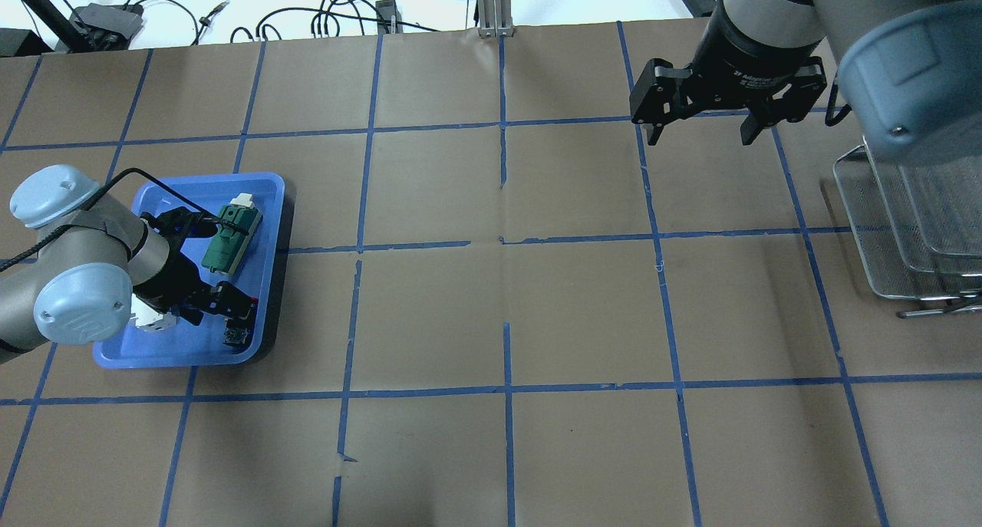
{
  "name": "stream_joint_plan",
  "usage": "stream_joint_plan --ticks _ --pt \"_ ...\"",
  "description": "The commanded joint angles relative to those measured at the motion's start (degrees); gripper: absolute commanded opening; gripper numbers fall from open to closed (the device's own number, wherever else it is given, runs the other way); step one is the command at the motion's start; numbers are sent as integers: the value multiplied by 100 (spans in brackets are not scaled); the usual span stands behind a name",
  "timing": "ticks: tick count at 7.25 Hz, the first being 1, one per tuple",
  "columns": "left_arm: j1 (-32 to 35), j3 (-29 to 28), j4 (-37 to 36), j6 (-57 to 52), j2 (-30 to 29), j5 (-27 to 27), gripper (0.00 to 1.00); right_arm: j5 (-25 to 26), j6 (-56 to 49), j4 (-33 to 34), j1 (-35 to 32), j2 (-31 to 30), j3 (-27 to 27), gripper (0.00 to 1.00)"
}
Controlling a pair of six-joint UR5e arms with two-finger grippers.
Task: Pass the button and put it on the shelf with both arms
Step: 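Close the left gripper on the red push-button's black base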
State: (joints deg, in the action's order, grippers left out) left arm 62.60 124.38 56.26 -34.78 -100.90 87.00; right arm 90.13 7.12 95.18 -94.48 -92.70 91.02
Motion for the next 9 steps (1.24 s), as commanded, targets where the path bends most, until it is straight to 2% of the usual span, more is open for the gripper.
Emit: stream_joint_plan --ticks 1,9 --pt "-108 7 -1 -11 -35 1 99 5 0 -8 0 -3 4 100" --pt "-117 16 -1 358 -52 -52 98 -4 0 -8 0 -3 -5 100"
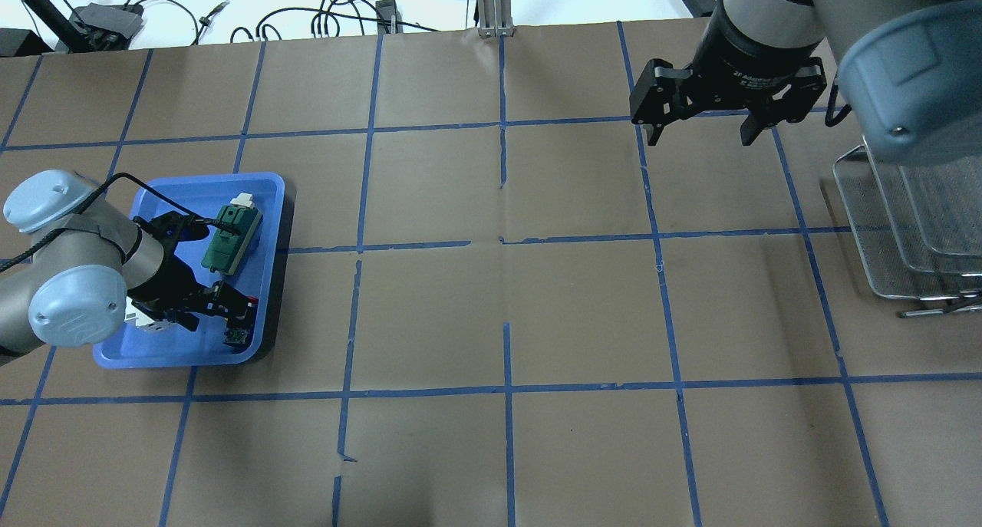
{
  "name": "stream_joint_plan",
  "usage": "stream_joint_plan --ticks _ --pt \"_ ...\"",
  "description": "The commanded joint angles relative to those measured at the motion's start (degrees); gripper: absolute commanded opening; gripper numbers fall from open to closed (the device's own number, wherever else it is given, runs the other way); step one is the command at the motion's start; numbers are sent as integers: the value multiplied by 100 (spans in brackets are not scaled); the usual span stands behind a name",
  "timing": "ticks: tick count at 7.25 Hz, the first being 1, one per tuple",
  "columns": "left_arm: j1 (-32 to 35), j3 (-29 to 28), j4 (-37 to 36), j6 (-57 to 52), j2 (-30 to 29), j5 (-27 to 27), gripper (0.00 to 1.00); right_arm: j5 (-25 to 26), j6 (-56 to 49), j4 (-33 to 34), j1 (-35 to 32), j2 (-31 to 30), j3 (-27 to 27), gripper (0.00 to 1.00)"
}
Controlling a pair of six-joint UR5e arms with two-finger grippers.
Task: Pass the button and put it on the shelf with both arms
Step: 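Close the left gripper on the red push-button's black base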
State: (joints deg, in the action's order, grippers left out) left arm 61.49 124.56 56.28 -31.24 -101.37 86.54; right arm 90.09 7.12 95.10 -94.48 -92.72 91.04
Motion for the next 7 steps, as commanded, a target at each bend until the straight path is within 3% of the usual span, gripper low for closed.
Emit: stream_joint_plan --ticks 1,4,5,7 --pt "-5 7 14 -5 -32 -14 98 0 0 0 0 0 1 100" --pt "-5 68 -3 -5 -58 -14 97 0 9 0 0 0 1 100" --pt "-14 68 -3 -31 -67 -6 89 0 9 0 0 0 1 100" --pt "-14 68 -3 -57 -41 12 51 0 9 0 0 0 1 100"
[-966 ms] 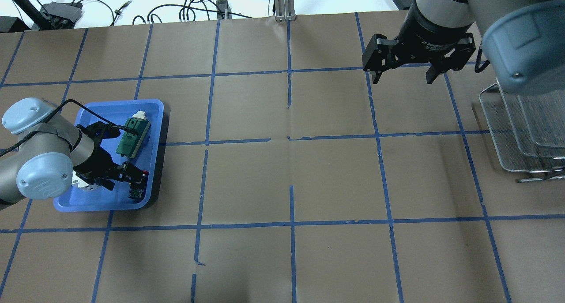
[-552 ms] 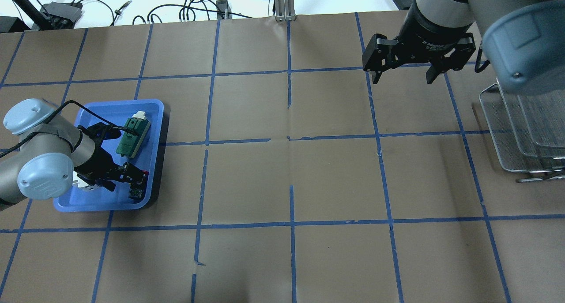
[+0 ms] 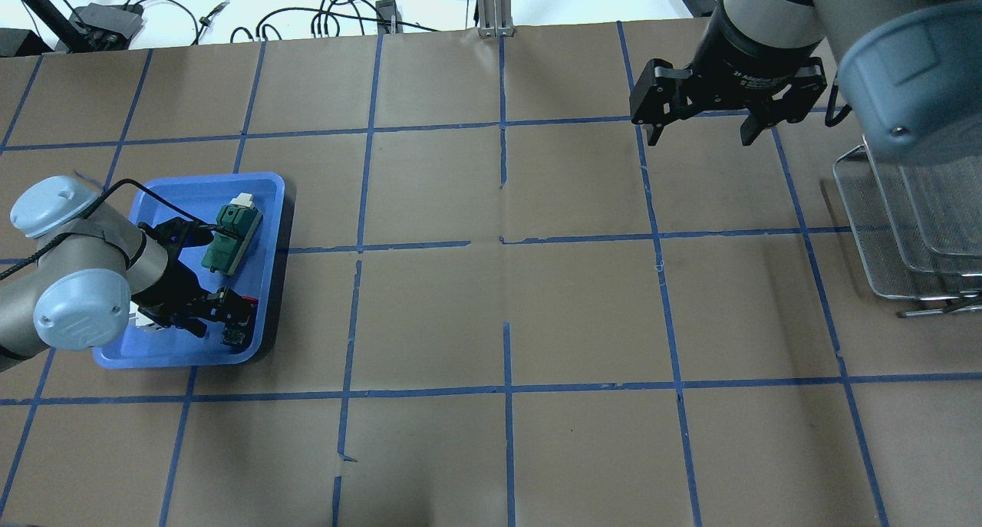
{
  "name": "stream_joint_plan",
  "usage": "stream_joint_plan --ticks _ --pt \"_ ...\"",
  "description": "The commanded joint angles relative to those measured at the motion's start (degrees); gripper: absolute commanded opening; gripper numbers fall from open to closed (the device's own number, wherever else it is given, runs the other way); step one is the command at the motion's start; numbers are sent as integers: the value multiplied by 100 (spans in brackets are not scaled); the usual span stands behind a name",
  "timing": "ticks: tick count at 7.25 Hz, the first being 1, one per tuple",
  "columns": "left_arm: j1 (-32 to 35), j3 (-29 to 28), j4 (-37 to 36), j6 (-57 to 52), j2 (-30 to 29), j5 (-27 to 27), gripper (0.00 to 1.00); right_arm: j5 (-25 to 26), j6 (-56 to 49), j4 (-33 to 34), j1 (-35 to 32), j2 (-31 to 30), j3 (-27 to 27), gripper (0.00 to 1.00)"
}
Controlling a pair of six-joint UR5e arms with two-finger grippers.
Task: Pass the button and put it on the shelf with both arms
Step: 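Close the left gripper on the red push-button's black base, then lift the red push-button with the left gripper toward the table center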
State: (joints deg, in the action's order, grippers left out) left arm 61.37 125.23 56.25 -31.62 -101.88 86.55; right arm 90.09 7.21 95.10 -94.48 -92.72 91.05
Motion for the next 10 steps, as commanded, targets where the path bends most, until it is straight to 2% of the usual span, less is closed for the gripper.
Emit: stream_joint_plan --ticks 1,2,4,7,8,10 --pt "-28 11 8 -20 11 11 45 0 0 0 0 0 0 100" --pt "-28 11 8 -55 11 11 37 0 0 0 0 0 0 100" --pt "-28 -68 0 -55 150 72 0 0 0 0 0 0 0 100" --pt "216 -278 244 -81 650 161 0 0 0 0 0 0 0 100" --pt "679 -497 716 -90 922 152 0 0 0 0 0 0 0 100" --pt "2074 -1443 1866 -90 1266 91 0 0 9 0 0 0 0 100"
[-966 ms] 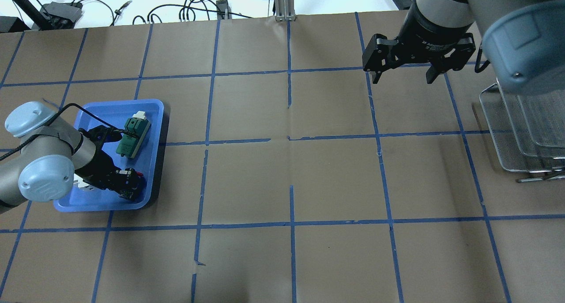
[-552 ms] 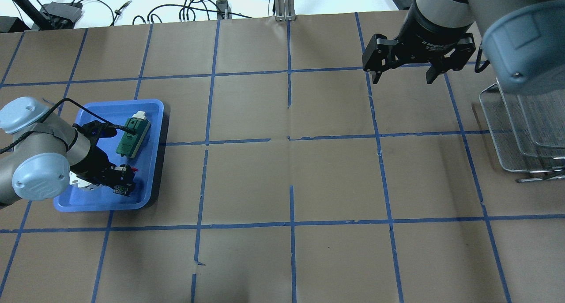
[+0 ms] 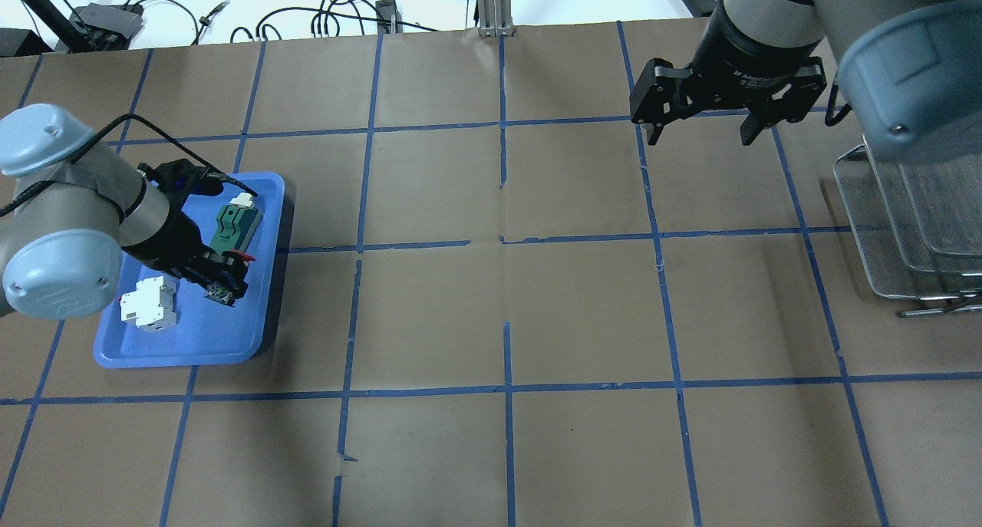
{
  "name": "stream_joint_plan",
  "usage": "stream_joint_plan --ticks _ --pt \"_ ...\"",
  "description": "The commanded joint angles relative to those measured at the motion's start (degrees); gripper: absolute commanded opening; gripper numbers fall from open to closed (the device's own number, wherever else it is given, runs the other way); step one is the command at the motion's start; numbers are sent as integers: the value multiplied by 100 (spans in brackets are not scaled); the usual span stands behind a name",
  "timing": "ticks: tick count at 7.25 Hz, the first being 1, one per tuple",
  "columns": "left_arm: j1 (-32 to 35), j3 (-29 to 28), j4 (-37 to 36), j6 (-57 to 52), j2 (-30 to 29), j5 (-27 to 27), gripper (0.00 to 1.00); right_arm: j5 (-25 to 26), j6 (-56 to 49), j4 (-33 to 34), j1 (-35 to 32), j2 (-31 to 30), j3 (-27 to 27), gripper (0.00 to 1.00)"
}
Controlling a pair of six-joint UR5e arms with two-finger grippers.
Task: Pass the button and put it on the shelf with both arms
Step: 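Lift the red push-button with the left gripper toward the table center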
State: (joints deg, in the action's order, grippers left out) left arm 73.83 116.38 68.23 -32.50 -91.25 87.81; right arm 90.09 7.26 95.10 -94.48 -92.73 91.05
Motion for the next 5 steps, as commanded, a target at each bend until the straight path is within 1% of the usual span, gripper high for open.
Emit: stream_joint_plan --ticks 1,2,3,4,5 --pt "1522 -1033 1066 -11 257 -210 0 0 3 0 0 0 0 100" --pt "2225 -1377 1201 -28 205 -229 0 -9 3 -26 0 18 0 100" --pt "2928 -1564 1150 -107 91 -255 0 -9 -6 -9 18 44 0 100" --pt "3448 -1609 1071 -308 56 -264 0 -9 -84 -35 87 53 0 100" --pt "3819 -1627 853 -788 64 -639 0 -70 -215 -27 140 70 -9 100"
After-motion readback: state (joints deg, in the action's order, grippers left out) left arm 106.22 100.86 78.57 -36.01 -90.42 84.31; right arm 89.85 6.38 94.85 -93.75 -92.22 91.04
